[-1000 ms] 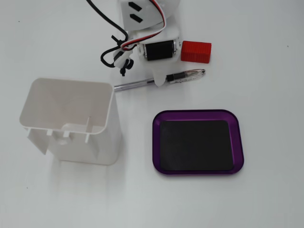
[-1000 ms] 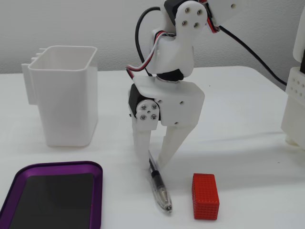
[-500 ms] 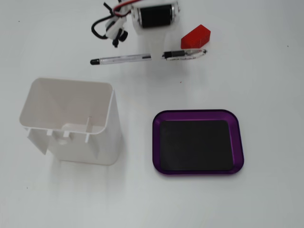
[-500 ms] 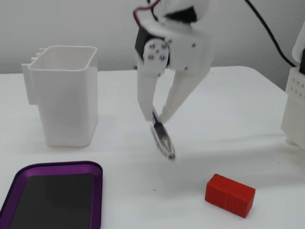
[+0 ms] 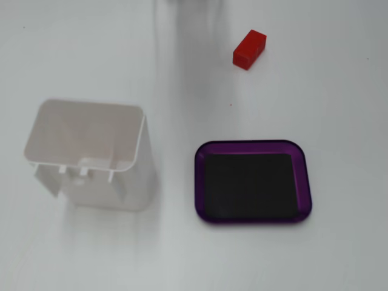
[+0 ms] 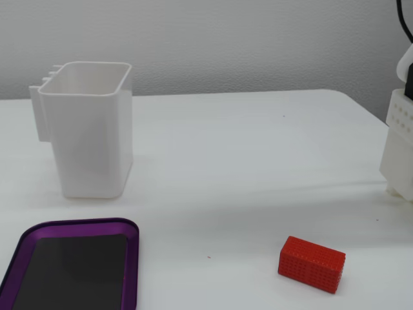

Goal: Pick up the pen and put it in the pen holder.

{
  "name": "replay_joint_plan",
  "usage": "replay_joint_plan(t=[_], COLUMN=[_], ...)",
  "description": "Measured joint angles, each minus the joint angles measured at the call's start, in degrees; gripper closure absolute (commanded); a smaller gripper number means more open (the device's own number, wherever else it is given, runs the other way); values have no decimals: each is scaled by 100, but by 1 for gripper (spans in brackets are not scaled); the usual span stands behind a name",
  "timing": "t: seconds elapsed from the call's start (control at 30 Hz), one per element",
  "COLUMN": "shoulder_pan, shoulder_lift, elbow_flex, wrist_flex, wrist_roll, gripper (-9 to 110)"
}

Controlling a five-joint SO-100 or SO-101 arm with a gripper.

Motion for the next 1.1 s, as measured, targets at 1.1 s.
replay_joint_plan(t=[1.1], shoulder_pan=[246], shoulder_lift=[-4667], elbow_flex=[-4359], wrist_flex=[149], wrist_roll=[1459], gripper=[102])
